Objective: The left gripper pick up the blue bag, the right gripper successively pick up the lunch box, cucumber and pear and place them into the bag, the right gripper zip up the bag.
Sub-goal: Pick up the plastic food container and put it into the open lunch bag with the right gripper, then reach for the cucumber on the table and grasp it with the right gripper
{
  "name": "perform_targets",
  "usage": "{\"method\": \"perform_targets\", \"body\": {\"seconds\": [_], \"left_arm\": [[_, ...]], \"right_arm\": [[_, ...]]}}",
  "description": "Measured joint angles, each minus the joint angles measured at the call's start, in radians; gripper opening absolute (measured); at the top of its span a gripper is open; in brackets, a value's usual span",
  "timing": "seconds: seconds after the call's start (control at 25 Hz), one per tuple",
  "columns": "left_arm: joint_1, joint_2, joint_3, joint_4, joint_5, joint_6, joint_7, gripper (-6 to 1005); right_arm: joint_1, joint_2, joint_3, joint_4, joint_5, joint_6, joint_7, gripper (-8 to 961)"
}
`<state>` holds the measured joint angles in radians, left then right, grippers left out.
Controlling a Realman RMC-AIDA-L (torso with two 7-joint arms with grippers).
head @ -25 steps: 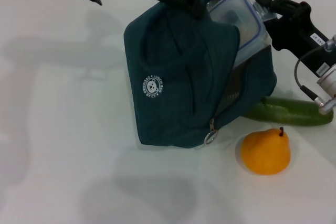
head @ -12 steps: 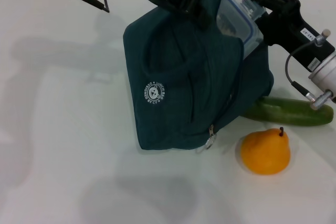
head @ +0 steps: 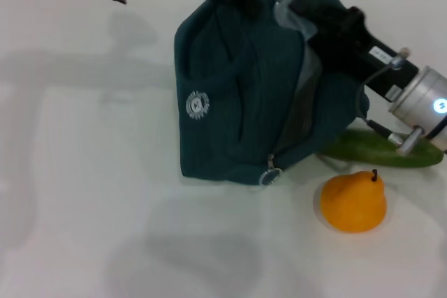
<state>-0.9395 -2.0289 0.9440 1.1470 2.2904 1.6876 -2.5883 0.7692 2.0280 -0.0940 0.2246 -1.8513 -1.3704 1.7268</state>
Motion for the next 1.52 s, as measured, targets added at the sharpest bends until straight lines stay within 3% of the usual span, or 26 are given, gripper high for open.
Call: {"method": "perform_targets", "body": {"seconds": [0.36, 0.92, 1.04, 1.12, 1.28, 1.36, 1.52], "left_arm": [[0.052, 0.027, -0.081, -0.015, -0.010, -0.001, 0.053, 52], [0.059, 0.035, -0.127, -0.100, -0.013, -0.008, 0.148, 52], [0.063, 0.035, -0.127, -0.105, -0.013, -0.008, 0.157, 52], [0.070, 0.035, -0.127, -0.105, -0.013, -0.008, 0.161, 52], [0.095, 0.039, -0.127, -0.106, -0.013, -0.016, 0.170, 52], [0.108, 0.040, -0.128, -0.106, -0.013, -0.026, 0.175, 52], [0.134, 0.040, -0.128, -0.106, -0.013, -0.042, 0.184, 52]], "right_arm": [[0.003, -0.001, -0.001, -0.032, -0.030, -0.058, 0.010, 173], [0.034, 0.000, -0.001, -0.083, -0.079, -0.038, -0.036, 177], [0.036, -0.003, 0.001, -0.087, -0.077, -0.062, -0.037, 241], [0.027, -0.005, 0.004, -0.107, -0.072, -0.116, -0.035, 283], [-0.026, -0.005, 0.016, -0.207, -0.058, -0.360, -0.045, 318], [-0.073, -0.009, 0.027, -0.284, -0.040, -0.494, -0.059, 327], [-0.176, -0.021, -0.007, -0.460, -0.032, -0.628, -0.140, 345]]}}
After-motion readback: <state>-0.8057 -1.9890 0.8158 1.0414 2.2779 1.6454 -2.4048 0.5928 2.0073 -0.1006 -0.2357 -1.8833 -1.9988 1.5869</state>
